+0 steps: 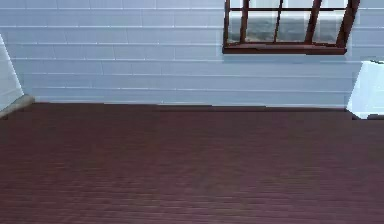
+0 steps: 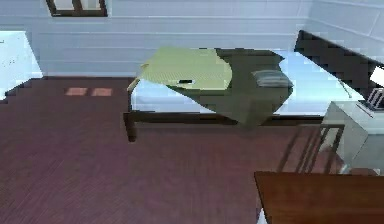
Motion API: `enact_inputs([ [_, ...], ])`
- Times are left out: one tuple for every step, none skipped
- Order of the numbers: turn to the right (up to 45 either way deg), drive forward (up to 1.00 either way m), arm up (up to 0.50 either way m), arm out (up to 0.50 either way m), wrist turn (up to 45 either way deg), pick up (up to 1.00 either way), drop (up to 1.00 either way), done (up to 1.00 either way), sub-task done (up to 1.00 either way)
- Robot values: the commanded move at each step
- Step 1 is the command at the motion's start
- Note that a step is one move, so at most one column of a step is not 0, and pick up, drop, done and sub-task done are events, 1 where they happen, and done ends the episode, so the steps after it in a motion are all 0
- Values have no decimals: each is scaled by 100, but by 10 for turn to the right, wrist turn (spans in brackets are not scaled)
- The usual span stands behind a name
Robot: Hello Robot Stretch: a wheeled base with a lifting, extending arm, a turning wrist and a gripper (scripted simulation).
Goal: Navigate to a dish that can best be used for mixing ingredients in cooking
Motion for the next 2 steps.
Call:
enact_inputs([
  [0,15,0,0,0,0,0,0,0],
  [-450,0,0,0,0,0,0,0,0],
])
